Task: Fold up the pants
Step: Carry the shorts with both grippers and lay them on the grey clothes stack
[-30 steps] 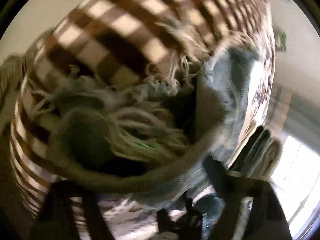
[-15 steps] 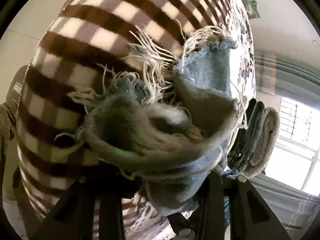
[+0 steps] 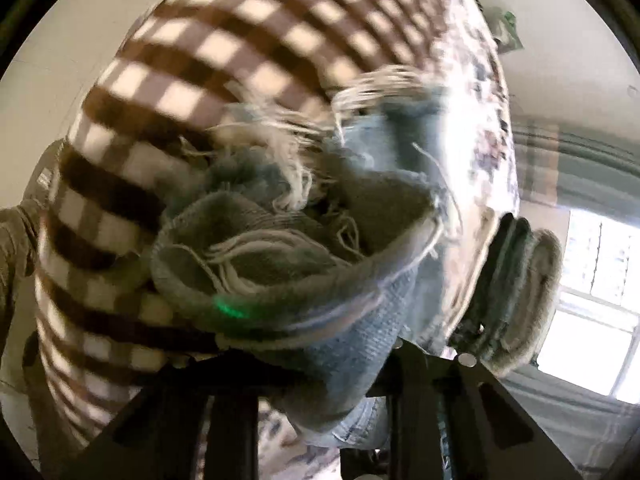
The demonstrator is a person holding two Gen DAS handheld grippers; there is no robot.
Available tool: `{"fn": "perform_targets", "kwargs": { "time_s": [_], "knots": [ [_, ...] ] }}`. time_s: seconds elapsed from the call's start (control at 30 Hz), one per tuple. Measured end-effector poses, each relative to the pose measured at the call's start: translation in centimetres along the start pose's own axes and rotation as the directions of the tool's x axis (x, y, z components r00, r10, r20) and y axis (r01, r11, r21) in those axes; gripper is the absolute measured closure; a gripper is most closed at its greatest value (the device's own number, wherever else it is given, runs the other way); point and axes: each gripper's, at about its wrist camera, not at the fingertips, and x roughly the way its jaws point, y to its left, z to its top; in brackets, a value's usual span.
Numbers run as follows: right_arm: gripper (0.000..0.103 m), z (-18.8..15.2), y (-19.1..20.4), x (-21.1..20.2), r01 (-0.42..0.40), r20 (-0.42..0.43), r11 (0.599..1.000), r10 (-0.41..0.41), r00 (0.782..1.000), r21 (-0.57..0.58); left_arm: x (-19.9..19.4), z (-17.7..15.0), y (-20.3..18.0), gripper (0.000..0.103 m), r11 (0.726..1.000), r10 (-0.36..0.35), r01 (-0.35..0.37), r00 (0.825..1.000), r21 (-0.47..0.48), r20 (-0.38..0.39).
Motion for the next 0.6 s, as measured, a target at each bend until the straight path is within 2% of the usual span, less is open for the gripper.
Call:
{"fn": "perform_targets", "kwargs": {
  "time_s": [0.17, 0.37, 0.47, 0.53, 0.6],
  "knots": [
    [0.073, -0.9, 5.4, -4.1, -0.017, 0.021, 0.999, 0.017, 1.0, -0.032, -3.5, 0.4, -6.4, 0.084, 0.995, -0.03, 0.031, 0.999, 0.096, -0.013],
    [0.074, -0.7, 13.3, -10.8, -0.086, 0.109, 0.996, 0.089, 0.99, -0.025, -5.6, 1.3, -17.8, 0.084, 0.966, -0.096, 0.112, 0.992, 0.233, -0.079],
    [0.074, 0.4, 16.6, -15.2, -0.128, 0.187, 0.991, 0.131, 0.974, -0.028, -5.1, 1.5, -24.9, 0.084, 0.941, -0.136, 0.175, 0.979, 0.288, -0.152],
    [0.074, 2.0, 19.5, -18.5, -0.163, 0.256, 0.986, 0.168, 0.952, -0.039, -4.3, 1.4, -29.4, 0.085, 0.922, -0.155, 0.213, 0.968, 0.322, -0.196],
    [0.074, 3.7, 22.7, -22.0, -0.187, 0.346, 0.981, 0.196, 0.917, -0.06, -2.7, 1.3, -35.3, 0.085, 0.894, -0.189, 0.275, 0.947, 0.353, -0.259]
  ]
}}
